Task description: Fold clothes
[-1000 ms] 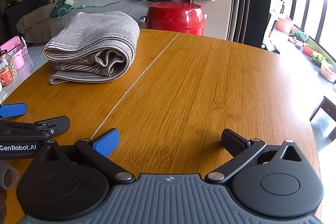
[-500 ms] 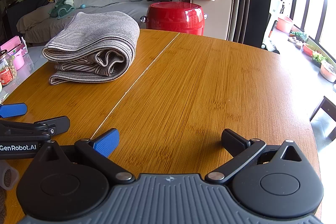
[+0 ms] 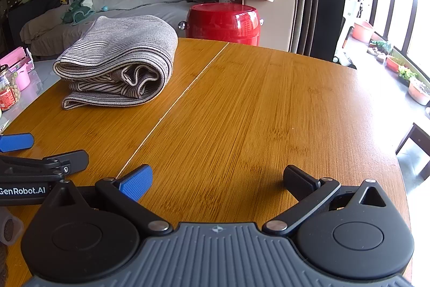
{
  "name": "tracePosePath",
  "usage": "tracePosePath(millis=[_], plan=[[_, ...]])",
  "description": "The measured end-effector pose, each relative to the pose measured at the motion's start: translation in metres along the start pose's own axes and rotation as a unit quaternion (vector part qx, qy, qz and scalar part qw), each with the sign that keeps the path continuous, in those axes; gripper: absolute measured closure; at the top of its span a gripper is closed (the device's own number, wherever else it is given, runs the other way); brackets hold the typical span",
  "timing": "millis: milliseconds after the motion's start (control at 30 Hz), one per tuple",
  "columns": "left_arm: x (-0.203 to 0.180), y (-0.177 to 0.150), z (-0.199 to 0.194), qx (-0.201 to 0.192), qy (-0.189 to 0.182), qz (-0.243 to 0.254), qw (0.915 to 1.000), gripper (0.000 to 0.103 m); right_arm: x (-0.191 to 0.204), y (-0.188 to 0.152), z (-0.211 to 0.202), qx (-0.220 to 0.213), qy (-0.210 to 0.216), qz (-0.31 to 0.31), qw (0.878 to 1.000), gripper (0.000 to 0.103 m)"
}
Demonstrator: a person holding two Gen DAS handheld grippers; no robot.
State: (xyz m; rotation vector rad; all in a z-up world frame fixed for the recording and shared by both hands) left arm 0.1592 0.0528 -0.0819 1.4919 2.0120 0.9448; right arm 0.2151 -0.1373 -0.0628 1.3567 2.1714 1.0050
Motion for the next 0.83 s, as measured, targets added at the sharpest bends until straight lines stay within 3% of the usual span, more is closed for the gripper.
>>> tracePosePath(millis=[633,833], plan=[[0.001,0.0,-0.001,0.0,-0.003,0.0,1.0,0.0,0.003,-0.003,-0.004,-0.005,-0.002,-0.001,1.0,0.0],[0.013,0.0,-0.005,-0.014,-0.032,-0.029,0.999,0.0,0.007,-0.003,-0.003,-0.006,-0.001,-0.005,1.0,0.0]])
Point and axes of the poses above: each gripper's, at about its wrist camera, not at the fingertips, and z roughly the way its jaws point, x to its left, y to its top, the point moved 3 cm from there along z, roughly the way its jaws point, and after that the axes turned 2 degrees about z, right-handed, at the moved point
